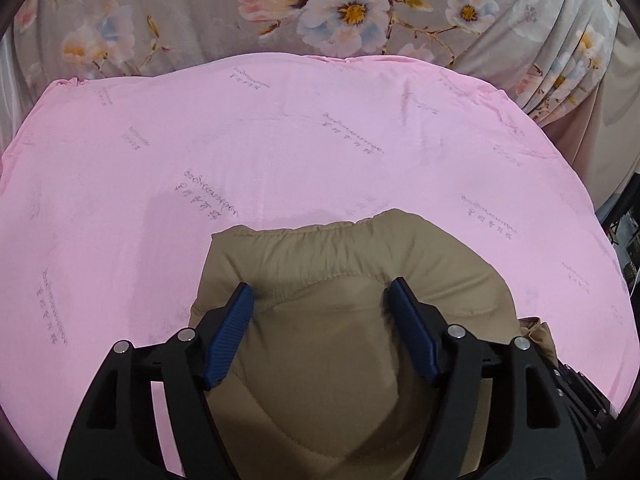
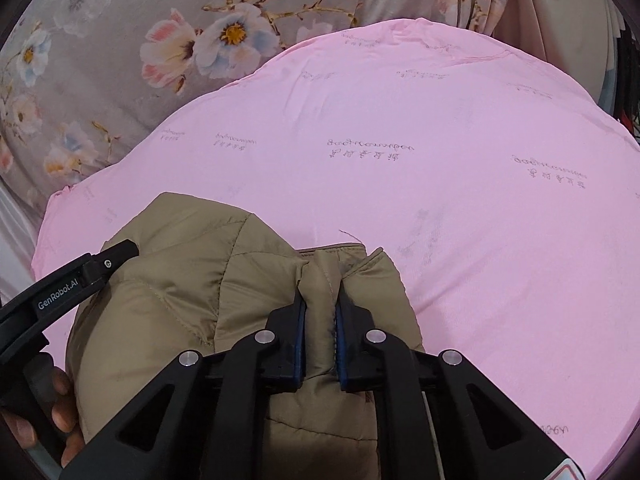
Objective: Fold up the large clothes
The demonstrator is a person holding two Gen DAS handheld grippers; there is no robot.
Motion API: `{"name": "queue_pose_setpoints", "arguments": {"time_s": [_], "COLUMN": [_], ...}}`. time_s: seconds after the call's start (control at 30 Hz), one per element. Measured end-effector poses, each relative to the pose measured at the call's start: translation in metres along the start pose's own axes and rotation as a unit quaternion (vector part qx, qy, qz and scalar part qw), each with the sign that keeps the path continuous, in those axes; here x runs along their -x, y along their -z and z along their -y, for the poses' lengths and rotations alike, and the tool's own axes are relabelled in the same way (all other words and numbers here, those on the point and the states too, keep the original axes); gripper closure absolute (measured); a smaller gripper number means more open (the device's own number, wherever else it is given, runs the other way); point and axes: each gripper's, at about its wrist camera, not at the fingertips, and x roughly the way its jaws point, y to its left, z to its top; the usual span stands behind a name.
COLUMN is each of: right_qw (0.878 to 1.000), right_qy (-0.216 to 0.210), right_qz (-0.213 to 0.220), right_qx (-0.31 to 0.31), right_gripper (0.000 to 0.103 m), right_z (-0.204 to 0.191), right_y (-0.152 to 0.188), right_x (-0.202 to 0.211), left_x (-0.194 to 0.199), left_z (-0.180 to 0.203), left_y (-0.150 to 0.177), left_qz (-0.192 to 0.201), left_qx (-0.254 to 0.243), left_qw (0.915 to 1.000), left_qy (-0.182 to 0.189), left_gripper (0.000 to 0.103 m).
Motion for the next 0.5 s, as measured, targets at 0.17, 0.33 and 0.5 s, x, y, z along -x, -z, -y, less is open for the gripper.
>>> {"name": "queue_pose_setpoints", "arguments": {"time_s": [0.17,0.33,0.5], "right_qw": [0.999,0.999,0.999], "right_qy": [-0.024,-0.027,-0.029], "right_qz": [-0.002,0.001,0.002], "right_qx": [-0.020,-0.021,-0.023], "right_gripper": [0.092,0.092,0.092], "right_z": [0.011,0.013,0.014], "right_y": [0.004,0.006,0.007], "right_x": [-0.014,-0.018,-0.020], "left_x": [-0.010,-0.014,-0.018], "left_z": [0.005,0.012,0.014], "left_y": [0.006,0.009,0.012], "left_qz": [0.015,0.030,0.036], "left_qx": [-0.009,-0.019,-0.024], "left_qw": [0.9996,0.9984,0.9977], "left_qy": [-0.023,-0.043,-0.052], "left_gripper": [0.031,0.030,0.030]}}
